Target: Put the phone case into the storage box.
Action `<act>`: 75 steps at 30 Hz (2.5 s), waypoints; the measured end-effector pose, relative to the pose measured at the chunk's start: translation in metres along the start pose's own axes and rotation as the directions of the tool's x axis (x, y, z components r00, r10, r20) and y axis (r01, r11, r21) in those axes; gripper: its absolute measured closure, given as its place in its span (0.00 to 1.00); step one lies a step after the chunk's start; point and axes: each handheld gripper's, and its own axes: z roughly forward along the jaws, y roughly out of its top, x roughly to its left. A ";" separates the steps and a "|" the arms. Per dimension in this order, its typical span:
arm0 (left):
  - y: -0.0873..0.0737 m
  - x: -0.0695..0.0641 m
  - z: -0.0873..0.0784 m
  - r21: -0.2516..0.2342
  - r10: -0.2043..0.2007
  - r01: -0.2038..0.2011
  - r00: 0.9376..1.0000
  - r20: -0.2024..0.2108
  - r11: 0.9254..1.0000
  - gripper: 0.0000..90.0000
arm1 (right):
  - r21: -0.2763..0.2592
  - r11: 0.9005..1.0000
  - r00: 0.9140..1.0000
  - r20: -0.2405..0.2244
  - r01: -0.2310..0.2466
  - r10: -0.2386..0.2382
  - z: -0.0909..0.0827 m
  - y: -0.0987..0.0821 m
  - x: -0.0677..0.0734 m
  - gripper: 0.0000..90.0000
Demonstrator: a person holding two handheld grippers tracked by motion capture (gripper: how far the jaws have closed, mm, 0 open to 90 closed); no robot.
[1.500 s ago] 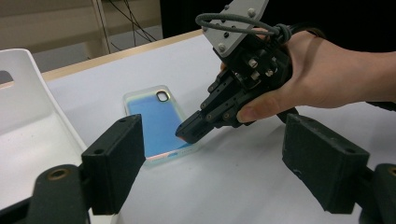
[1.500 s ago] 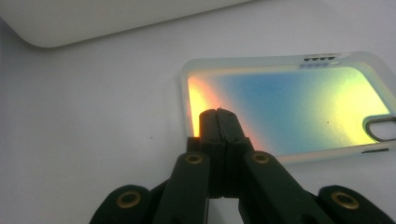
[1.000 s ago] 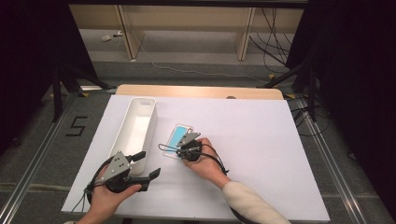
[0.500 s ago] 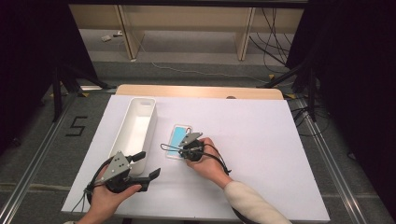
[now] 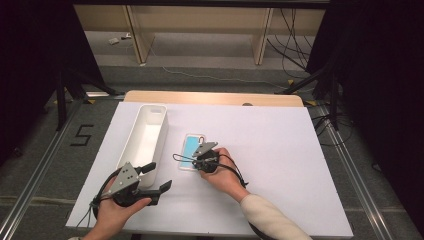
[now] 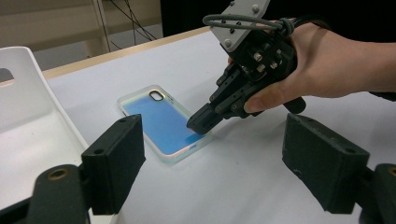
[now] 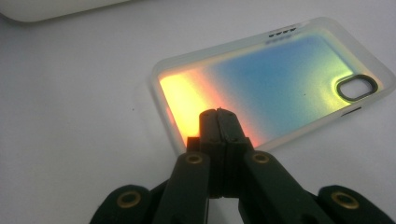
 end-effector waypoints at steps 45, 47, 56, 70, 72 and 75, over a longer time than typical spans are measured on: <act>-0.001 0.000 0.001 0.015 -0.017 0.017 1.000 0.001 1.000 0.22 | -0.372 0.918 0.990 -0.039 -0.140 0.135 -0.097 -0.016 -0.001 0.34; -0.001 0.000 0.002 0.012 -0.021 0.020 1.000 0.004 1.000 0.23 | -0.372 0.918 0.990 -0.037 -0.137 0.133 -0.103 -0.021 -0.001 0.33; 0.000 -0.001 0.005 0.016 -0.011 0.011 1.000 0.006 1.000 0.23 | -0.398 0.909 0.991 -0.008 -0.125 0.133 -0.121 -0.037 -0.001 0.33; -0.001 0.000 0.003 0.016 0.000 0.000 1.000 -0.003 1.000 0.23 | -0.438 0.890 0.988 0.022 -0.129 0.154 -0.149 -0.055 -0.001 0.30; -0.002 0.000 0.002 0.015 -0.008 0.008 1.000 -0.007 1.000 0.23 | -0.439 0.888 0.987 0.013 -0.140 0.162 -0.151 -0.058 -0.001 0.29; -0.002 0.000 0.002 0.017 -0.007 0.007 1.000 -0.008 1.000 0.23 | -0.439 0.887 0.984 0.033 -0.142 0.174 -0.156 -0.061 -0.001 0.29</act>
